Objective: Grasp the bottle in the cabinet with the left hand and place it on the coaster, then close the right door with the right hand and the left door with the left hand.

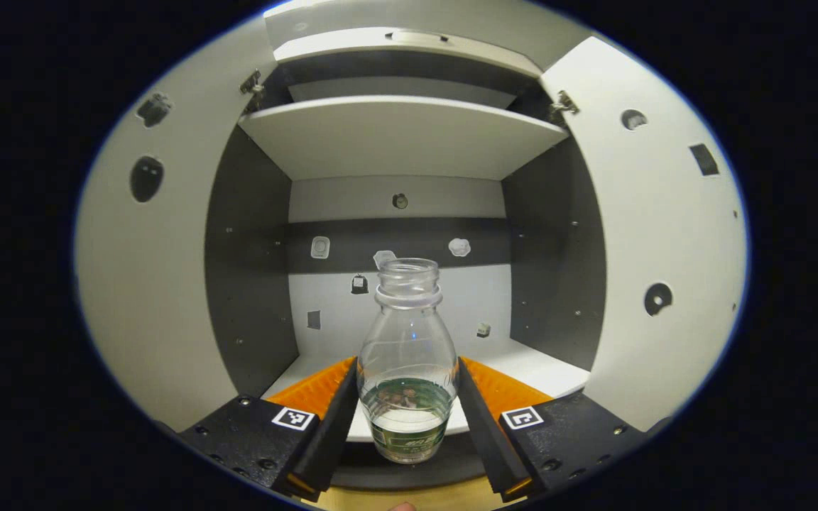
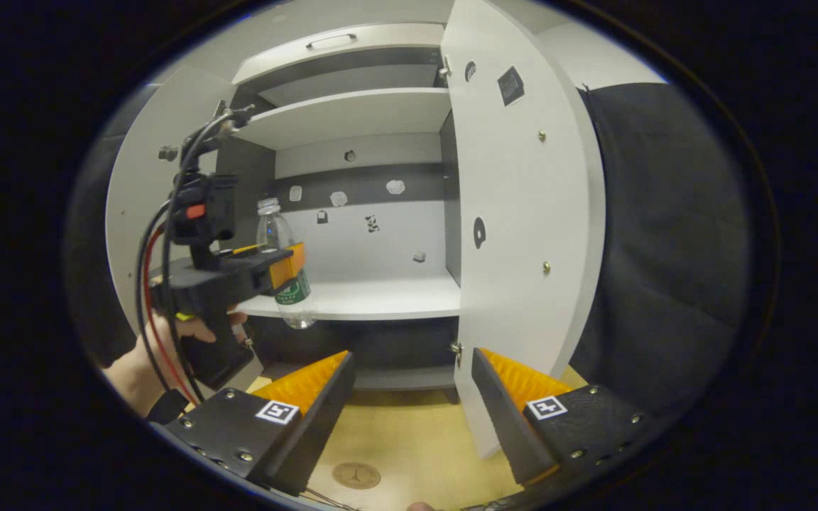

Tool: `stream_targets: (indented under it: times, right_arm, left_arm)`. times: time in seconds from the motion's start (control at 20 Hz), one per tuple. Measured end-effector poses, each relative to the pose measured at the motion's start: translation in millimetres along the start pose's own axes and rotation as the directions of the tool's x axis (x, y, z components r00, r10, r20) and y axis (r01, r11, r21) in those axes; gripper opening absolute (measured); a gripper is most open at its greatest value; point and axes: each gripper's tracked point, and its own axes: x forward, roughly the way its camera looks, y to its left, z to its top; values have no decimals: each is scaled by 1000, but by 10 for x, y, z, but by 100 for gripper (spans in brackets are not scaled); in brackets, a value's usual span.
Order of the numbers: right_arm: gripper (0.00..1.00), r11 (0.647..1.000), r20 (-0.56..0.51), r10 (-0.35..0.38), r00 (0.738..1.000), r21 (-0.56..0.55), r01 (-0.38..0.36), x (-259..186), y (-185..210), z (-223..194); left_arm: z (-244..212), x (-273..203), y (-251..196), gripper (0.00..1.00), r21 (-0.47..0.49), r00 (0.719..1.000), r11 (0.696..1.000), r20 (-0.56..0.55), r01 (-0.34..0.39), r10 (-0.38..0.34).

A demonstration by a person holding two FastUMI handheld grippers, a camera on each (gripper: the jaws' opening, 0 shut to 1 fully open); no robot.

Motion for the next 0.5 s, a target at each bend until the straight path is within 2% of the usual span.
stream_targets:
  times: [0.3,0.5]
  right_arm:
    - [100,999,-43,-16,999,34,18,-245,-287,-224]
    - [100,998,-76,-37,996,52,41,-371,-471,-403]
  left_arm:
    - [-299,-828,-388,81,42,999,999,25,24,-25]
    - [-613,-1159,-615,81,11,999,999,-2,51,-51]
